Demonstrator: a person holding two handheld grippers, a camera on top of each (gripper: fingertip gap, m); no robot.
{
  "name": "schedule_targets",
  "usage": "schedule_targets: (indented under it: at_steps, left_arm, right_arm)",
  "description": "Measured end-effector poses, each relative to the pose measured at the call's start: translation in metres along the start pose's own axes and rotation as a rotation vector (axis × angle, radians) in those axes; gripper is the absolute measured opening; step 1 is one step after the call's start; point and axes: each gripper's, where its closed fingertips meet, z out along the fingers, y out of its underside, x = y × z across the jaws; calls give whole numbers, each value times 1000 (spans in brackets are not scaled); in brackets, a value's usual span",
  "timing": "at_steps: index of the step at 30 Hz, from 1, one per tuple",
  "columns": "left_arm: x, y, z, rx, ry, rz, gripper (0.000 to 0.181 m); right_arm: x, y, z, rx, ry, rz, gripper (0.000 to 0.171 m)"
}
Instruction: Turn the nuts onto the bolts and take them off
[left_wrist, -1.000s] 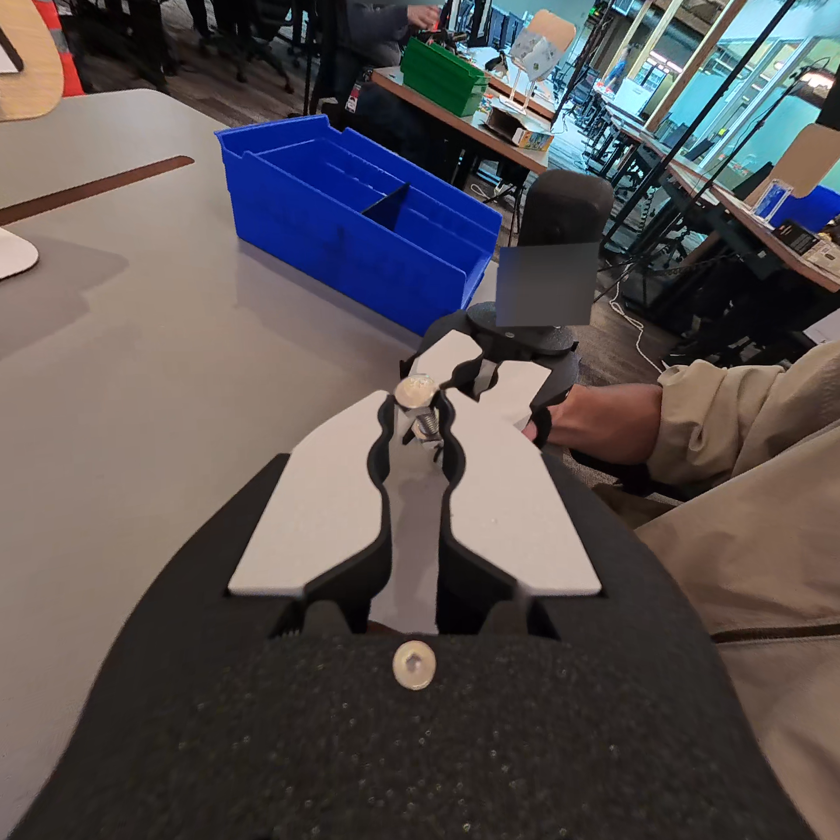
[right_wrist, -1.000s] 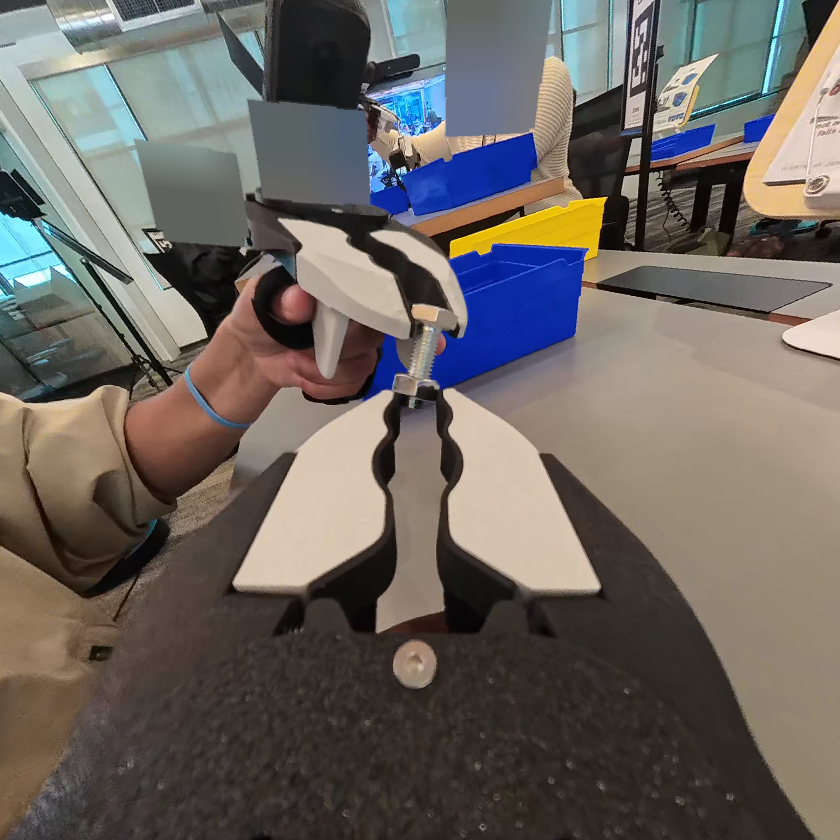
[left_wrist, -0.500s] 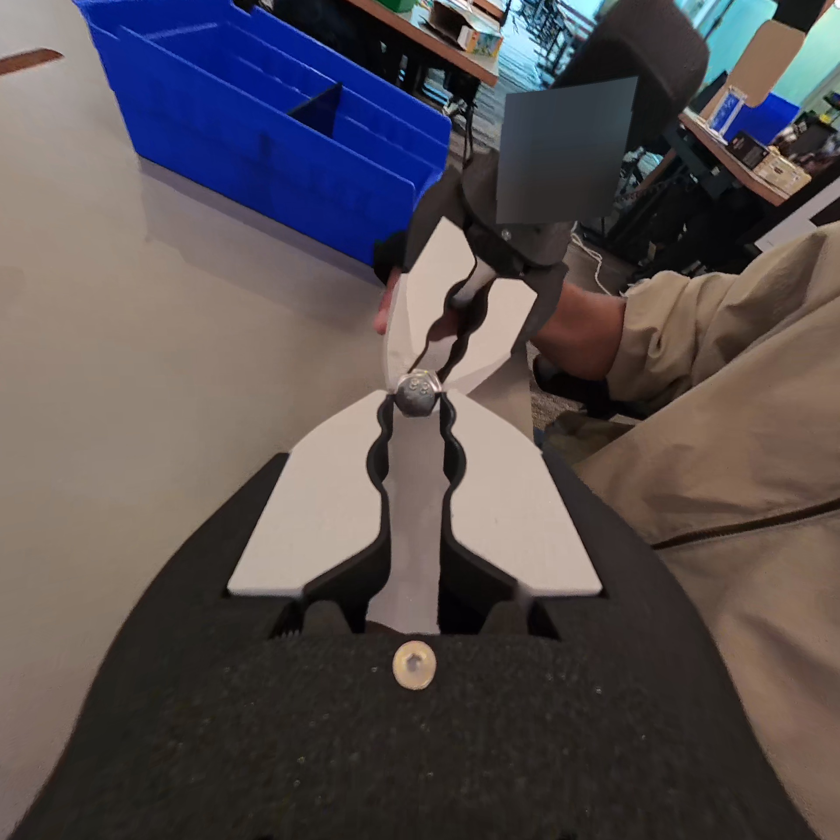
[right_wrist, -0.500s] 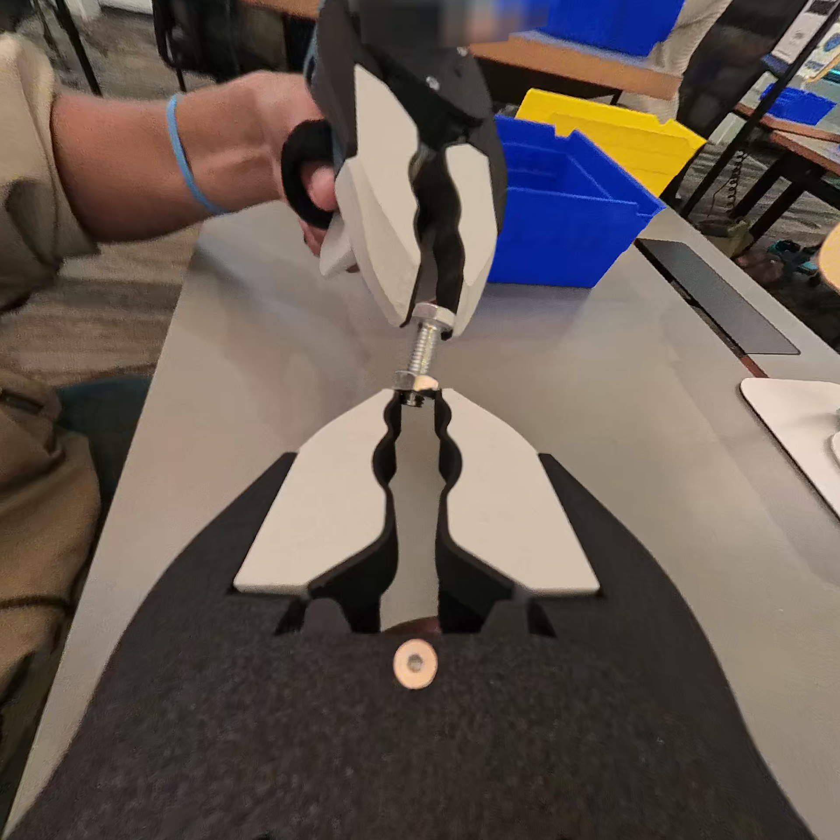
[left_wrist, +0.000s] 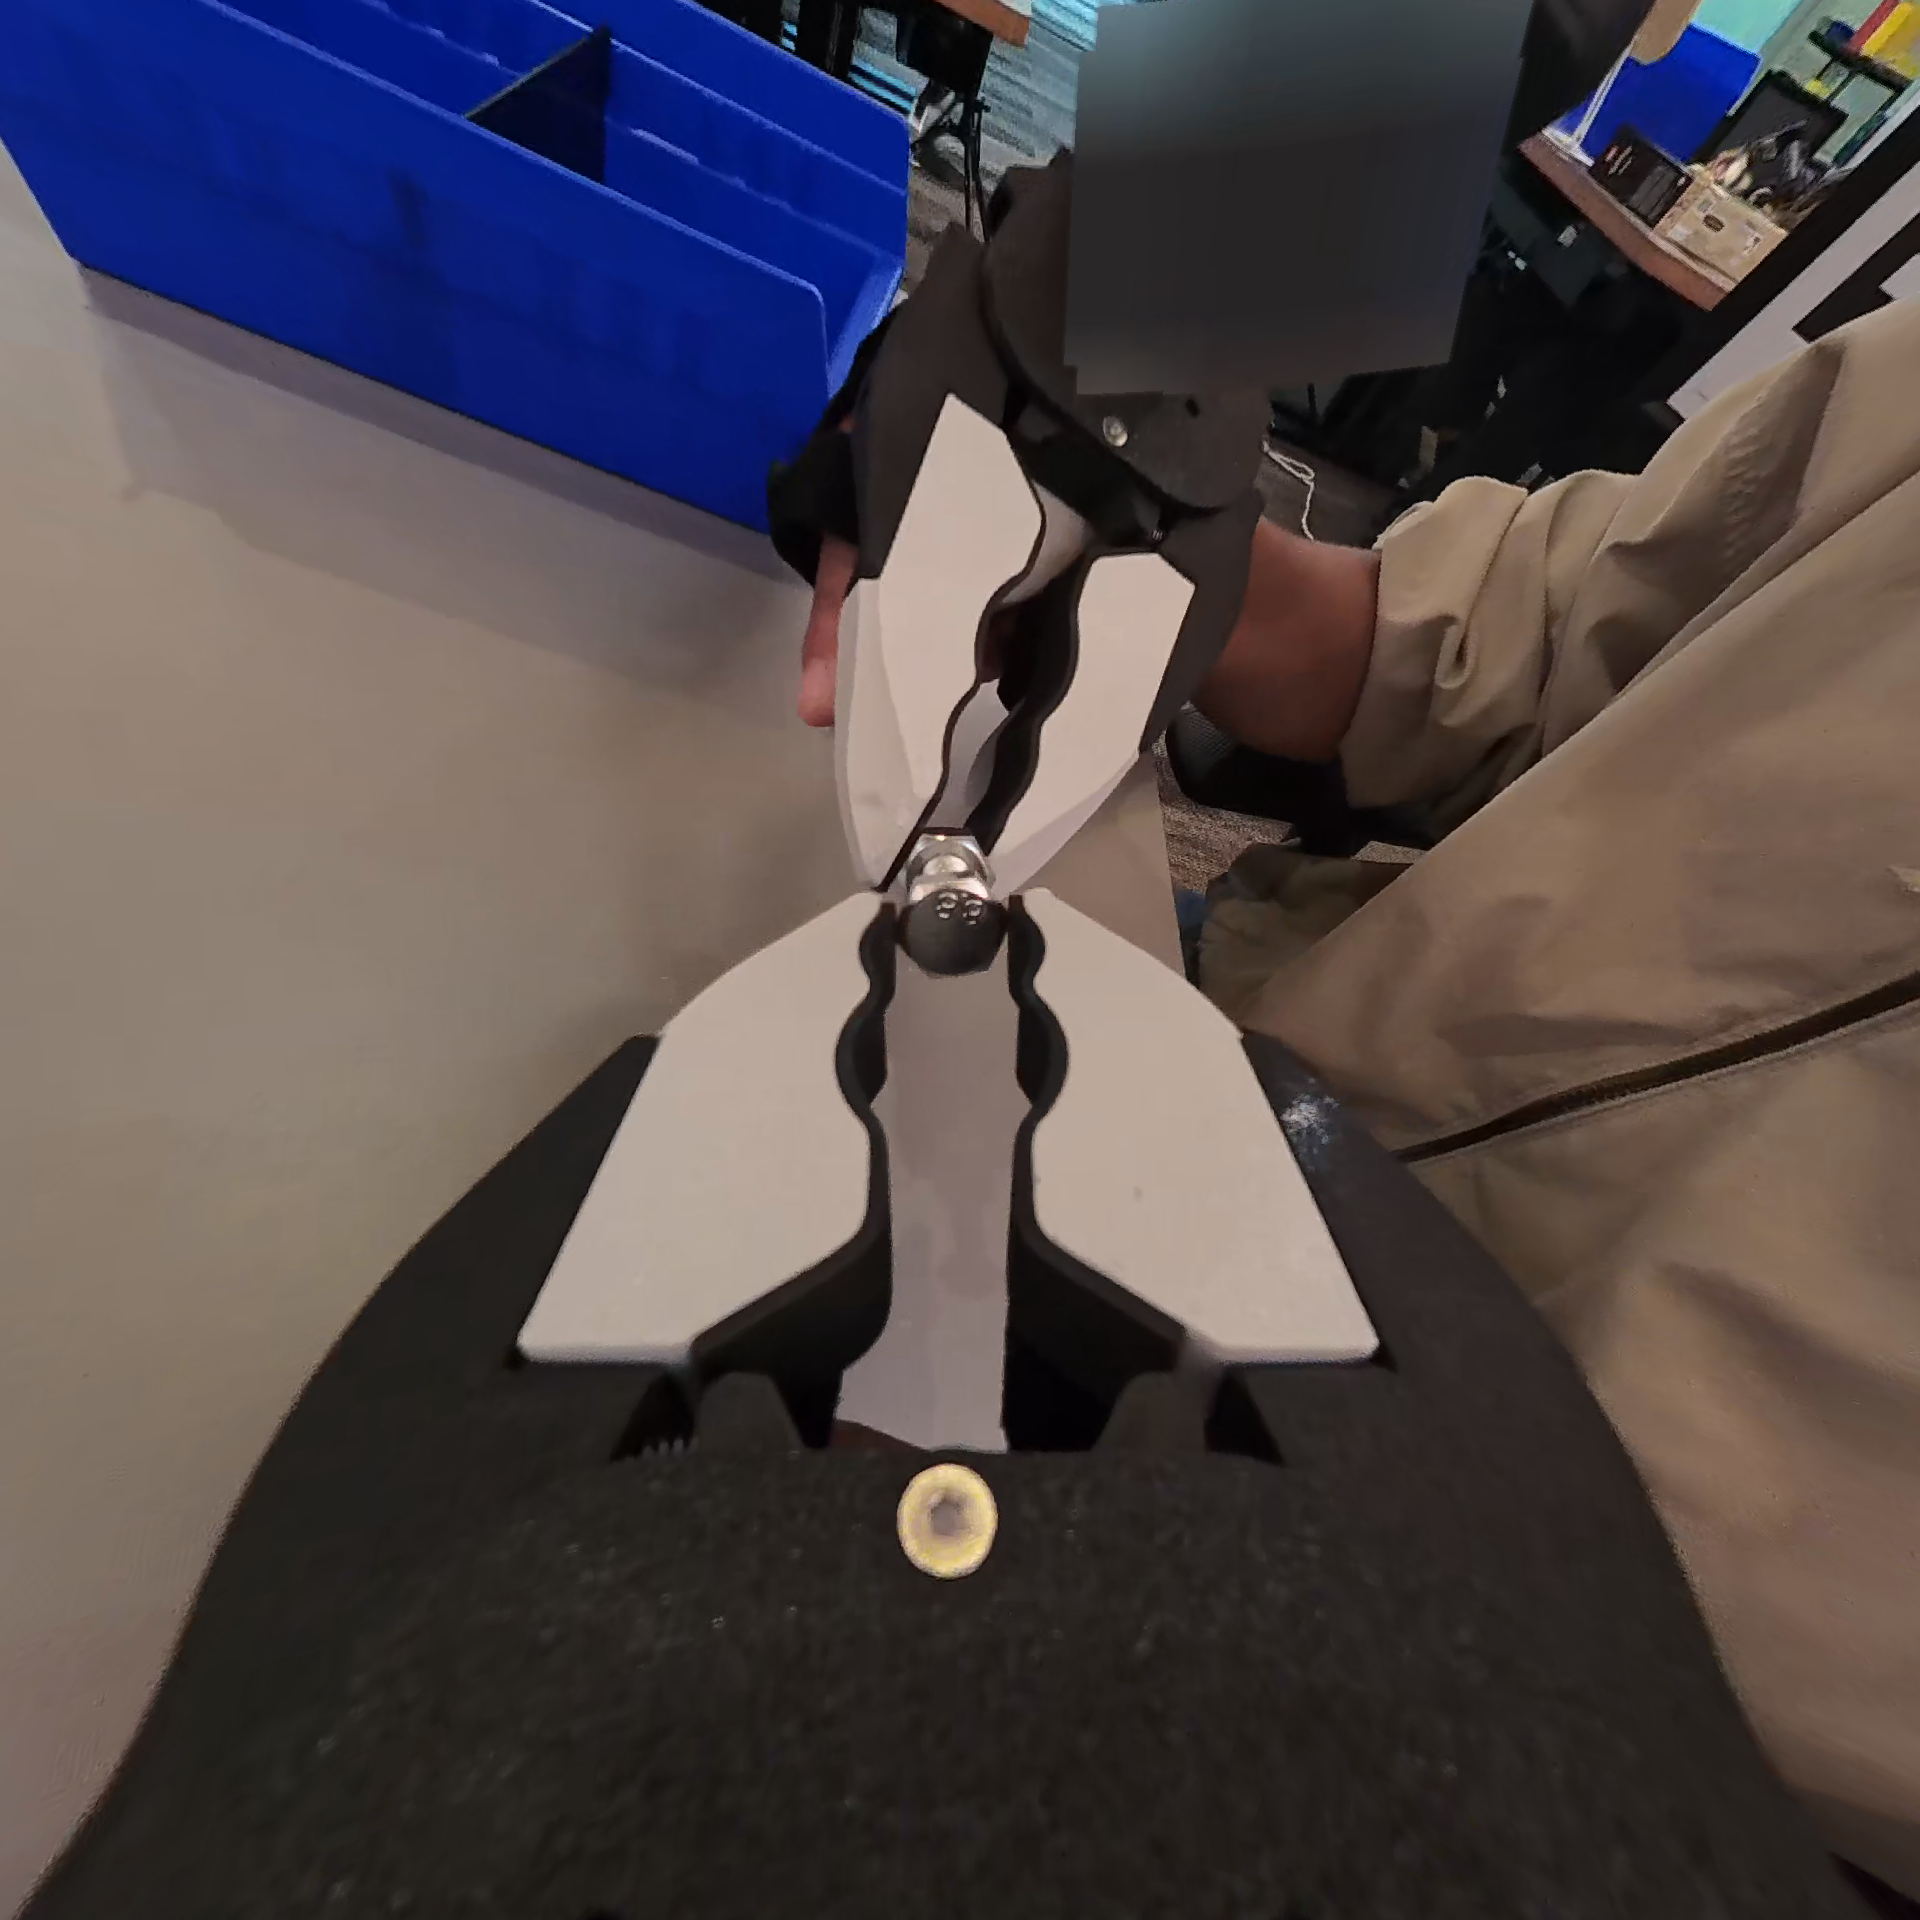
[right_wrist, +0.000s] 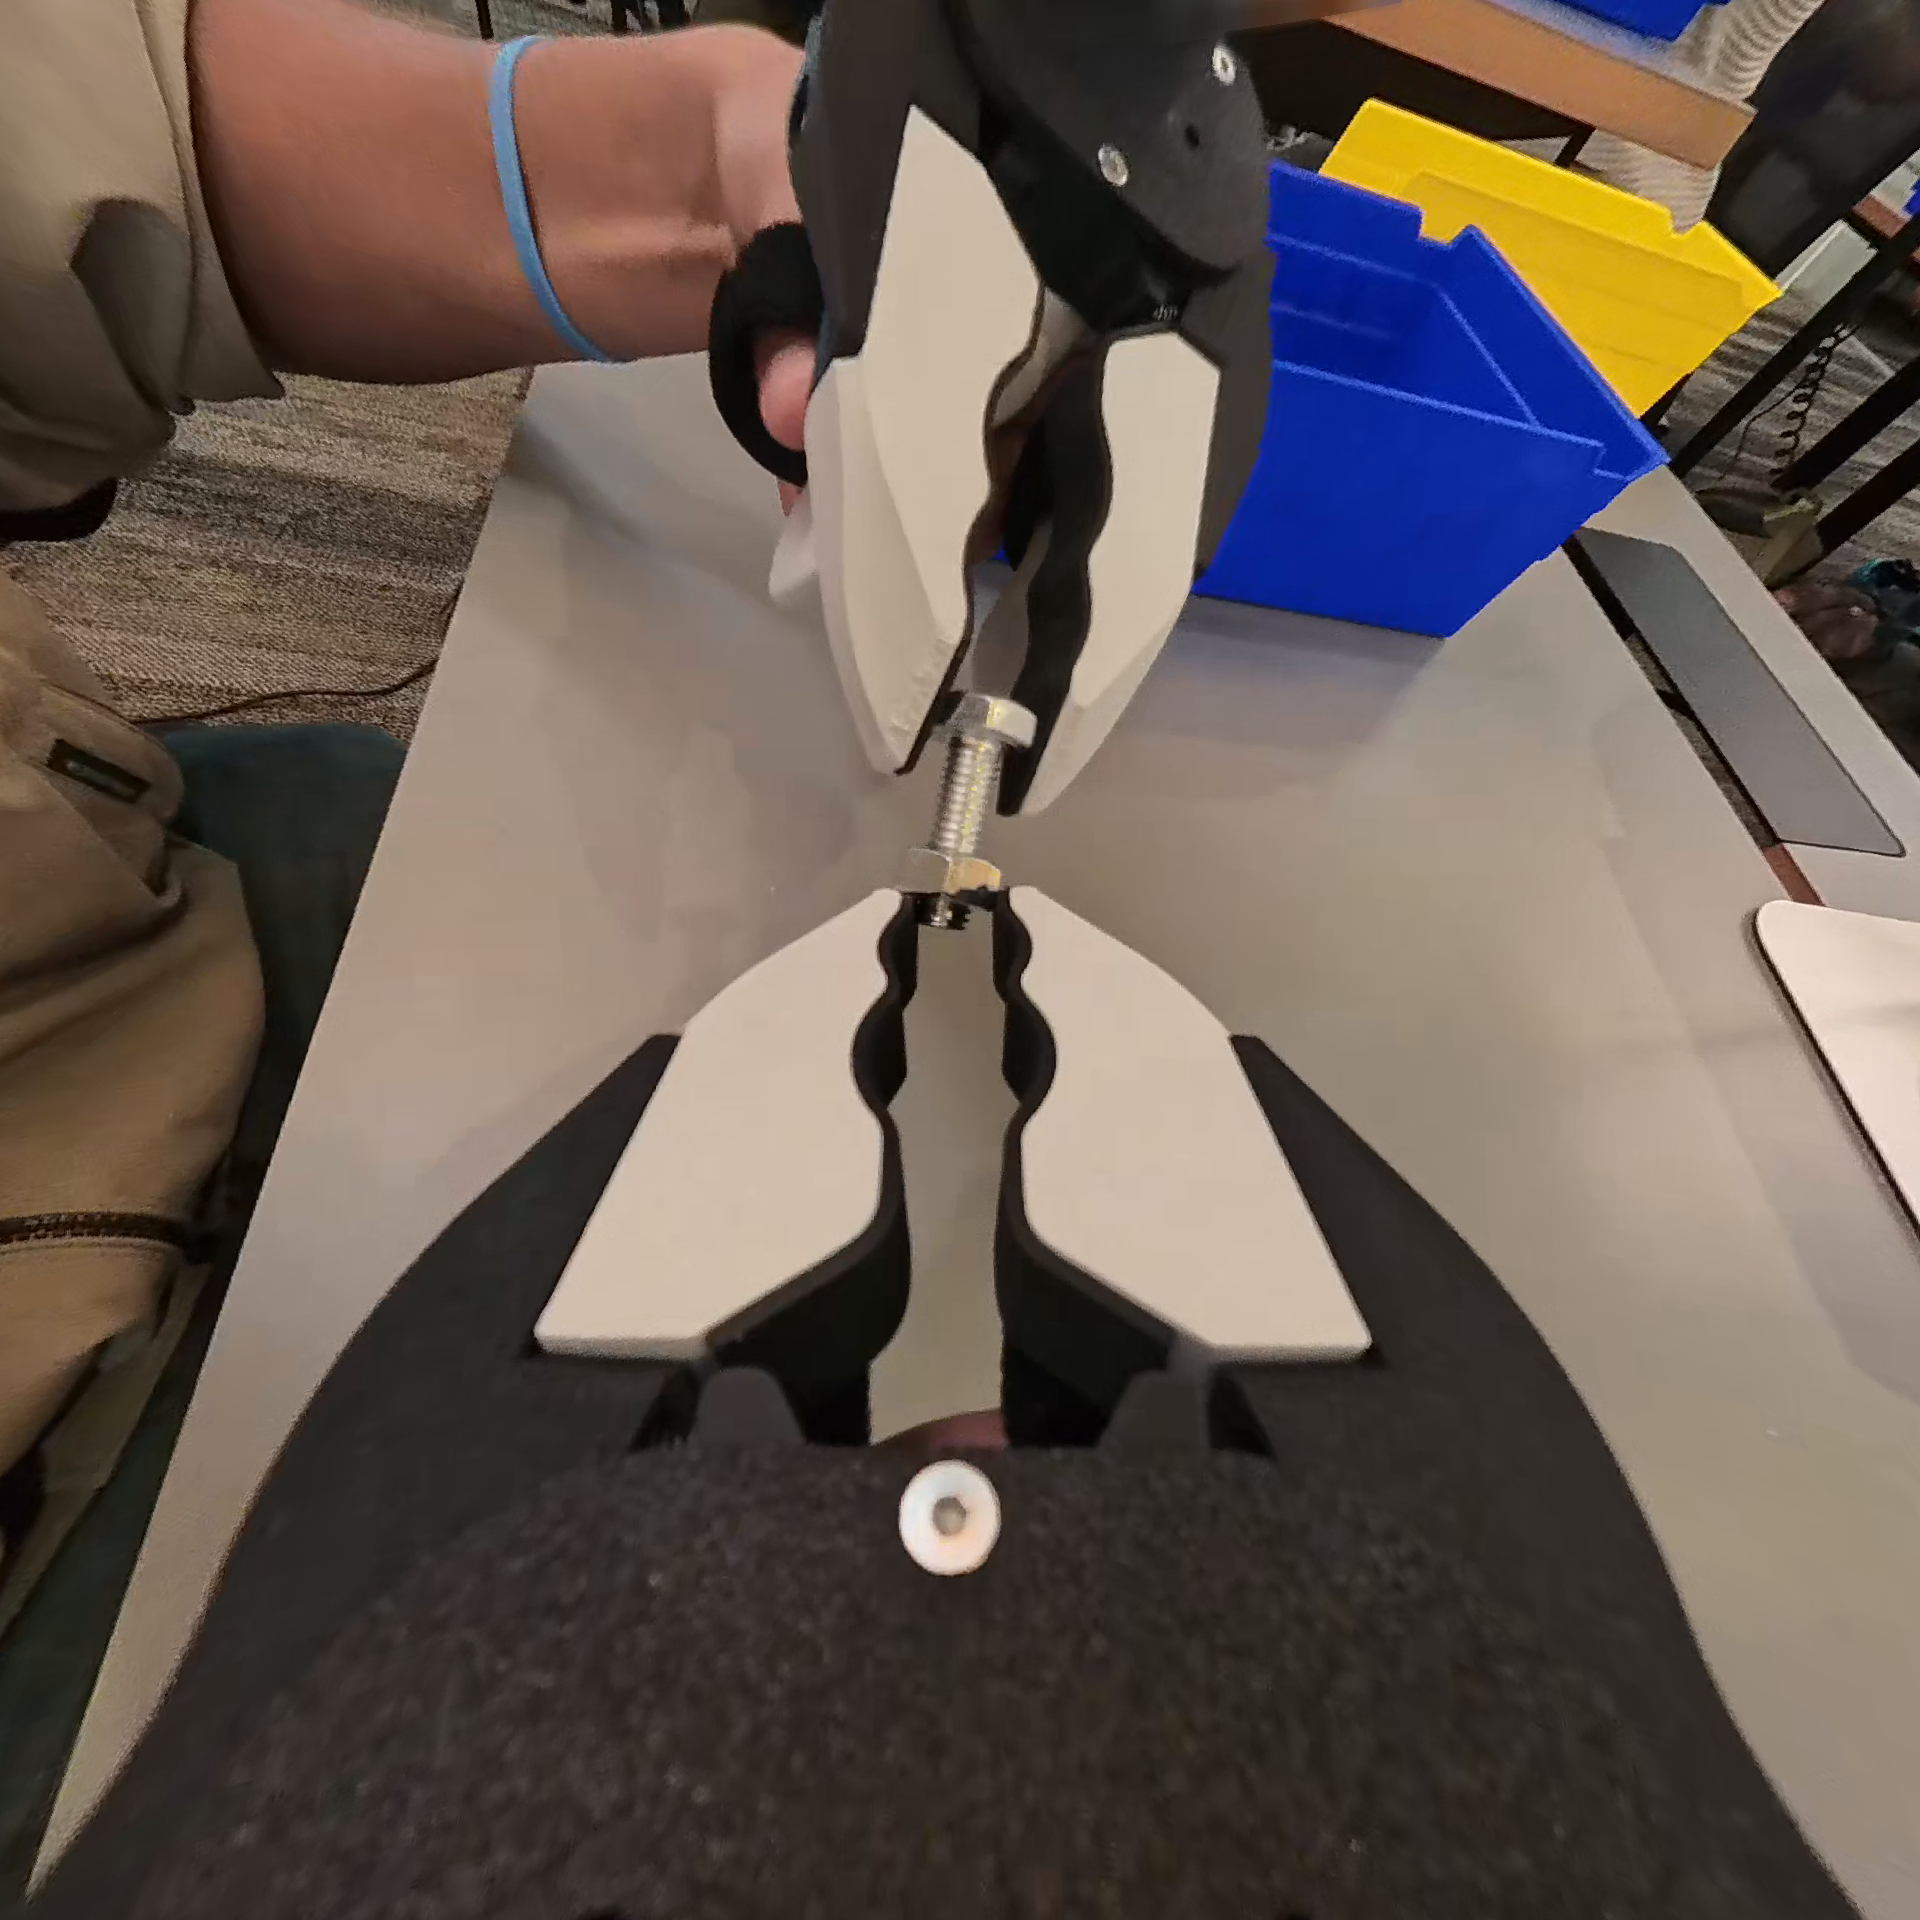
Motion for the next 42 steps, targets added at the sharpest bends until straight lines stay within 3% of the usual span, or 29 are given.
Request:
schedule_targets:
  at_steps: [5, 10, 15, 20, 26, 34, 42]
  left_arm:
    - [-5, 2, -1, 15, -14, 56, 19]
    - [-9, -15, -10, 184, 12, 100, 19]
    - [-26, -38, -29, 396, -34, 123, 19]
    - [-29, -39, -37, 464, -124, 244, 19]
    - [-19, -33, -34, 465, -133, 299, 19]
    - [-17, -34, -30, 466, -145, 322, 19]
    - [-23, -27, -23, 430, -139, 293, 19]
  right_arm:
    - [3, 2, 4, 4, 22, 5, 14]
    - [13, -7, -4, 116, 56, 75, 20]
    - [34, -12, -12, 276, 34, 354, 34]
    - [36, -21, -4, 486, -213, 803, 28]
    - [35, -32, -8, 675, -506, 1117, 26]
    - [29, -39, -8, 701, -603, 1160, 21]
    - [36, -34, -9, 673, -469, 1062, 16]
